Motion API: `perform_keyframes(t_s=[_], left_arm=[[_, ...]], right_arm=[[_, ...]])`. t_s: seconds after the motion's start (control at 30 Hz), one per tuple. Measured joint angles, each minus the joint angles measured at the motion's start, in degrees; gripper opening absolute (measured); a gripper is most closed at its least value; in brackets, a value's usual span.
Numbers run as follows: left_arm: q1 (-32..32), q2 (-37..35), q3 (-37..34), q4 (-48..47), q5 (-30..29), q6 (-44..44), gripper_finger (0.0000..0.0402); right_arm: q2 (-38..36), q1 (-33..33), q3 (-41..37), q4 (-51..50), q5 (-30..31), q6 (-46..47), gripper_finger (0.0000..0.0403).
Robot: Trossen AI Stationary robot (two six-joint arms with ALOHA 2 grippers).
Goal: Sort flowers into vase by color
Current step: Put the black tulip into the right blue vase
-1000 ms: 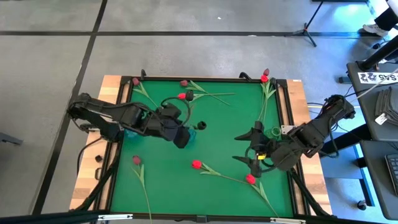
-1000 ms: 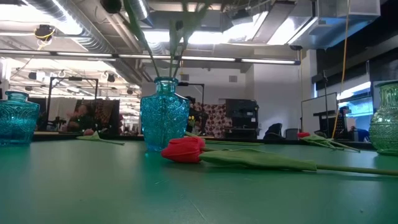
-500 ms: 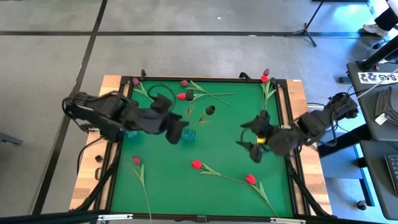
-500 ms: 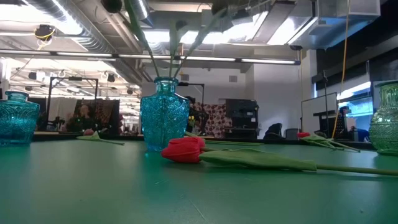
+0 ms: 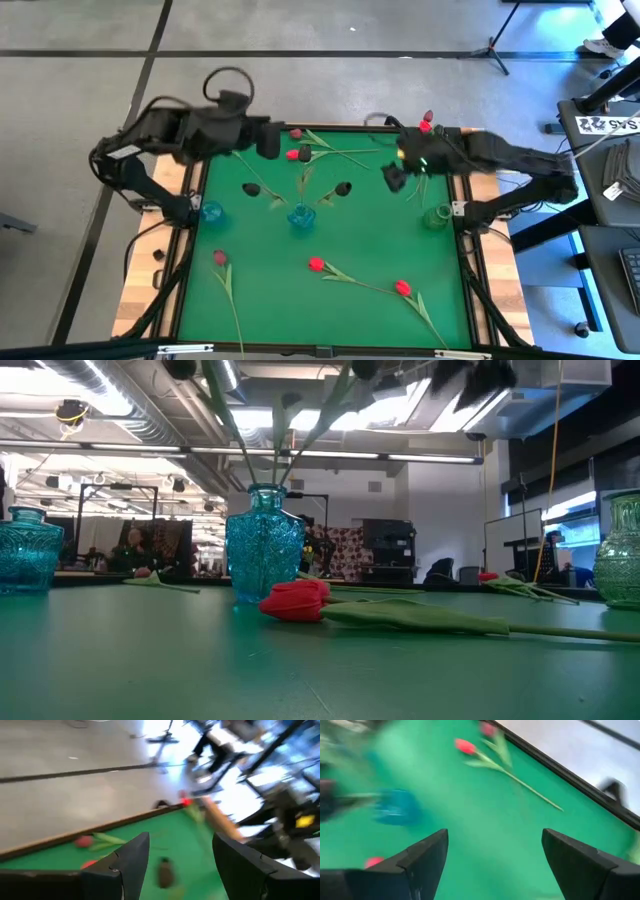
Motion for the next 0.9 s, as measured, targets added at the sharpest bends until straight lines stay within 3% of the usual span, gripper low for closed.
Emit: perform_keyframes(t_s=[0.17,0.47,0.63,0.9], left_arm=[[7.44,-0.12,0.0,-1.86,-0.14,11.02,0.0212],[11.64,-0.01,-6.23,-1.21,-1.64,23.77,0.0212],[11.57,0.09,-10.82,-1.14,-0.74,28.05,0.0212],[12.42,-0.27,-14.54,-0.77,-2.23,30.45,0.0212]], right_arm=[[4.97,-16.32,0.0,-6.08,-3.2,-3.89,0.0319],[18.1,-40.65,-0.02,-7.35,-3.02,-4.04,0.0308],[25.76,-47.37,-0.04,-6.54,-2.72,-1.72,0.025],[32.71,-51.5,-2.74,-4.37,0.92,5.33,0.0147]])
